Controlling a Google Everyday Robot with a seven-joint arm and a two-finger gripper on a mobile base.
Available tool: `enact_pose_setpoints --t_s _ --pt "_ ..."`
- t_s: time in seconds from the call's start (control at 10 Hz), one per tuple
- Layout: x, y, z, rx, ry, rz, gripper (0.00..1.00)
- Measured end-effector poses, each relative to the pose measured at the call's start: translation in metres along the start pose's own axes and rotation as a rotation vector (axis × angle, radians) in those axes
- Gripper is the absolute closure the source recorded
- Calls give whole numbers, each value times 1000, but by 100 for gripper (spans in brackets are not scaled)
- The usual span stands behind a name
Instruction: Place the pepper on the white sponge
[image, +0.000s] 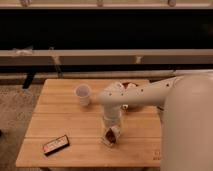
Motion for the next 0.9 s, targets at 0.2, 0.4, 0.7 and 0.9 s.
enact_pose_setpoints --t_s 0.2,0.4,0.7,0.9 --pt "1 -3 -3 5 -9 7 34" --pt "0 -4 -19 1 -51 10 34" --pt "-2 4 -57 -2 -128 -29 34" --pt "-7 14 -67 -5 -151 -52 34"
